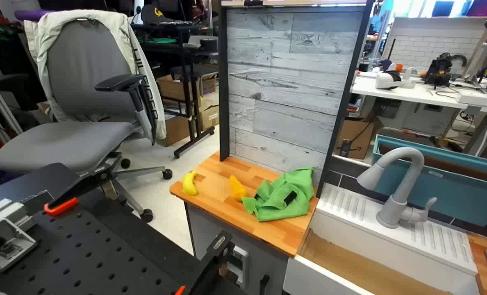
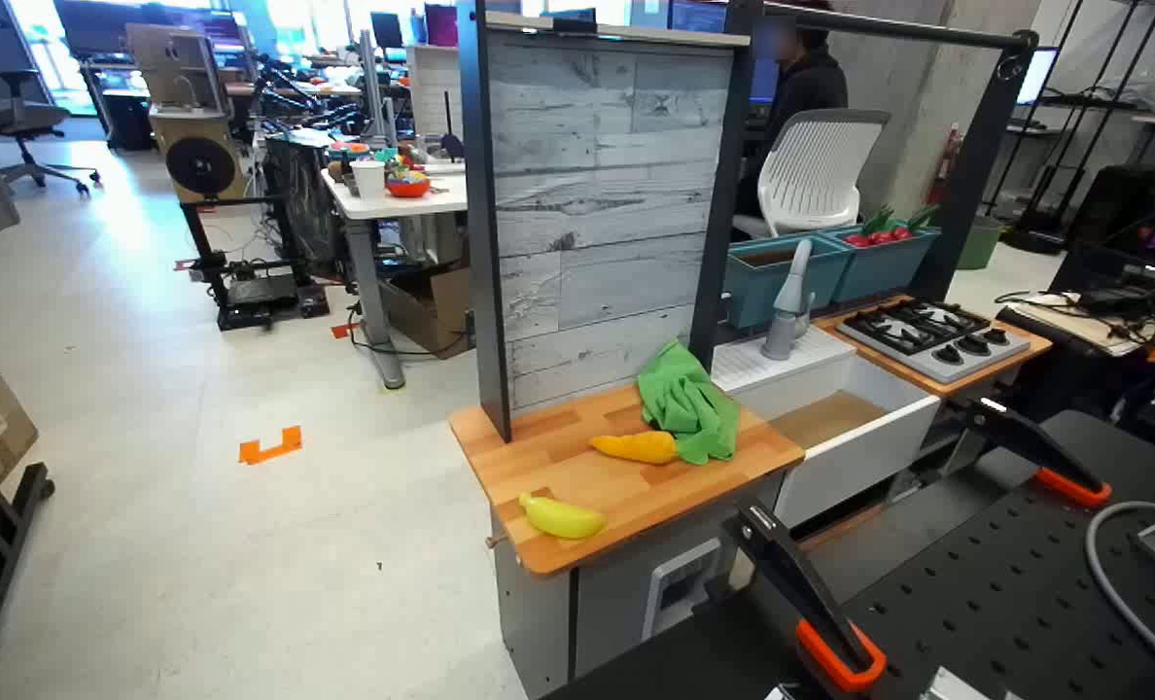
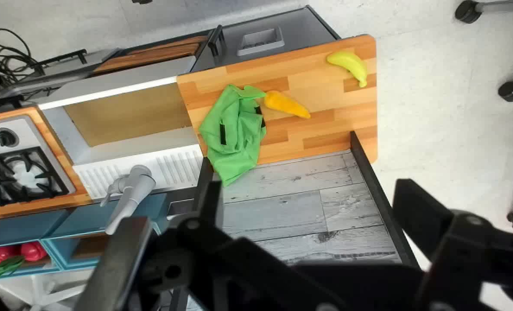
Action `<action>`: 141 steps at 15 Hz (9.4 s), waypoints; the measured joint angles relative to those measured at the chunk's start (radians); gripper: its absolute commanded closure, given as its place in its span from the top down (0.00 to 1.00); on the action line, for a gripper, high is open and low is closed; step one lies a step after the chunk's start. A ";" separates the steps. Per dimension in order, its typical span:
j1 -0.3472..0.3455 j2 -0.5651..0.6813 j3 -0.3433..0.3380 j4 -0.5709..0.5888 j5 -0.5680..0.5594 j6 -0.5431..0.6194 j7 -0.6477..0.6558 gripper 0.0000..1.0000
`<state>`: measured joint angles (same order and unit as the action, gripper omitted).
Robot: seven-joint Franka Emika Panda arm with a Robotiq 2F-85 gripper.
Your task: Push the faucet to the left.
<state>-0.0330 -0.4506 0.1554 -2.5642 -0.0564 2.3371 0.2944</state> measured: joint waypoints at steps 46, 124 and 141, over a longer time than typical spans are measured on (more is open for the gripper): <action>0.000 0.000 0.000 0.000 0.000 0.000 0.000 1.00; -0.254 1.529 -0.282 1.370 0.274 -0.123 -0.082 0.08; -0.288 1.529 -0.272 1.377 0.281 -0.153 -0.169 0.08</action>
<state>-0.3215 1.0786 -0.1169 -1.1869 0.2249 2.1845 0.1251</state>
